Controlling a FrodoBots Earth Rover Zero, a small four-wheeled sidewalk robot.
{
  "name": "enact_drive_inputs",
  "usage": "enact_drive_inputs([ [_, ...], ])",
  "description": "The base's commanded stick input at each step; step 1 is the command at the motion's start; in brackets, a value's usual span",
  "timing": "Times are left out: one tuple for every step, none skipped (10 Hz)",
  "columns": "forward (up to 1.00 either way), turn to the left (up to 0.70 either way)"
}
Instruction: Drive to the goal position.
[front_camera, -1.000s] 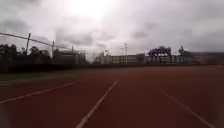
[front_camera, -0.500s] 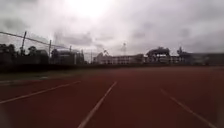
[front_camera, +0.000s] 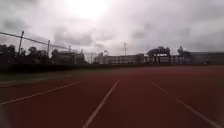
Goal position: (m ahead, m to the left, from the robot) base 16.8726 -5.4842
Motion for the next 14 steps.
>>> enact_drive_inputs([
  [0.5,0.0],
  [0.5,0.0],
  [0.5,0.0],
  [0.5,0.0],
  [0.5,0.0],
  [0.5,0.0],
  [0.5,0.0],
  [0.5,0.0],
  [0.5,0.0],
  [0.5,0.0],
  [0.5,0.0],
  [0.5,0.0],
  [0.5,0.0],
  [0.5,0.0],
])
